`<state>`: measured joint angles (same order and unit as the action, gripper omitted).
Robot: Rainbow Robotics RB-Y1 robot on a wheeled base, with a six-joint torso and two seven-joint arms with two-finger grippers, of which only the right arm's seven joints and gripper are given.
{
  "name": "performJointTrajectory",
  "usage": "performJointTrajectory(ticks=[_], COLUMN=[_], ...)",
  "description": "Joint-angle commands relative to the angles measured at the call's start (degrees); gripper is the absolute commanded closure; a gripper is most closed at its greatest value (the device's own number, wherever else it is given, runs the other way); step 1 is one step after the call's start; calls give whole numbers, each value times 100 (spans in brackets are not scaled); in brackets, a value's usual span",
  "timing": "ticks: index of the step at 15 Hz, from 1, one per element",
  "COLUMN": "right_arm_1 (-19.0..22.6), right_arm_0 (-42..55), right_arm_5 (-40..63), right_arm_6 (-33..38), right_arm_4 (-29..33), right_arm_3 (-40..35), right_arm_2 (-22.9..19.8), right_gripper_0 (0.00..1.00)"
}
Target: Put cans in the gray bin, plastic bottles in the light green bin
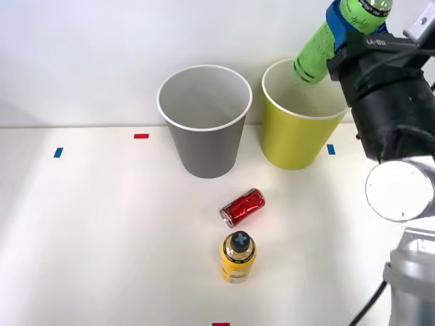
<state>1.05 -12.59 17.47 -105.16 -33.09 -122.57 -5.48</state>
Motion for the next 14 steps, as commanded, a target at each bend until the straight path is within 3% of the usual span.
performJointTrajectory(ticks=[1, 5, 9, 10, 13, 14], right_arm_1=[79, 150, 167, 158, 158, 132], right_arm_0=[-788, -1263, -1316, -1316, -1316, -1316], right_arm_5=[-6, -15, -6, -15, -24, -33], right_arm_6=[-75, -75, -13, -4, -22, -13], right_arm_4=[435, 566, 514, 399, 373, 373], right_arm_3=[955, 1816, 1948, 1948, 1948, 1948], right_arm_2=[-445, -498, -410, -401, -366, -366], right_gripper_0=[100, 100, 100, 90, 6, 0])
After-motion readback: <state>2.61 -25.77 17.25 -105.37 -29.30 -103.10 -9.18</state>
